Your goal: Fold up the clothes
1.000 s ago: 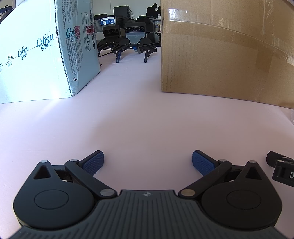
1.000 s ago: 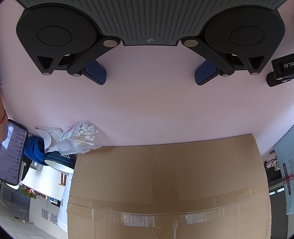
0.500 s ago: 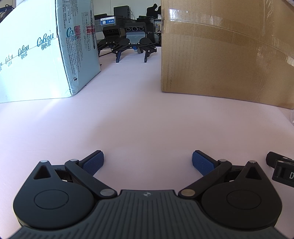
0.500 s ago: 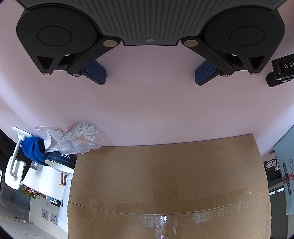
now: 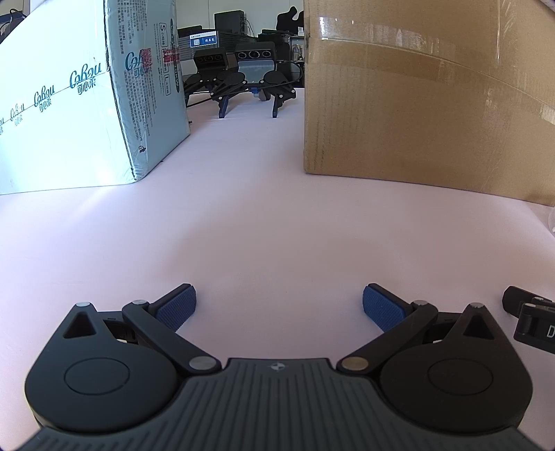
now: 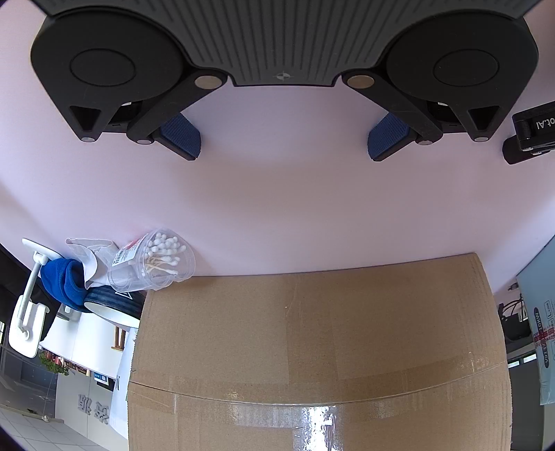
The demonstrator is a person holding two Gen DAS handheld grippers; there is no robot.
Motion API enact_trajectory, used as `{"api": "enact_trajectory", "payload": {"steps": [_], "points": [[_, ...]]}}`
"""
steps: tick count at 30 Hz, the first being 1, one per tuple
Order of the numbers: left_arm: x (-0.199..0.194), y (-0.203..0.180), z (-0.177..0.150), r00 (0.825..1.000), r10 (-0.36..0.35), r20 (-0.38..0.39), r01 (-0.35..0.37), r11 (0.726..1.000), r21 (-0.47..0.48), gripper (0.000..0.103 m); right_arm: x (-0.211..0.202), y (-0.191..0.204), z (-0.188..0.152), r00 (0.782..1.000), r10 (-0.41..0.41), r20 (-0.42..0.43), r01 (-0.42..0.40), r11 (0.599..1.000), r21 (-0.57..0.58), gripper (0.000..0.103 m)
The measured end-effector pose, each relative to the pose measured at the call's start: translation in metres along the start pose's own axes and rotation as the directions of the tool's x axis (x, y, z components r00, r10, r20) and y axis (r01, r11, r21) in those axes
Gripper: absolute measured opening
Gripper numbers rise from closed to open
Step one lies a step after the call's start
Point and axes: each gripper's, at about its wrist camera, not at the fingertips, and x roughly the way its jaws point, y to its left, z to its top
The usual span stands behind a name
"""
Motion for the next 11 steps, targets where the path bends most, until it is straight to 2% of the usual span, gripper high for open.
{"api": "enact_trajectory", "payload": {"steps": [11], "points": [[-0.0010, 0.0000, -0.0003, 1.000, -0.002, 0.000, 0.002, 1.000, -0.002, 0.103, 0.0001, -0.0006, -0.0003, 1.000, 0.000, 0.000, 0.000, 1.000, 0.000, 0.103]]}}
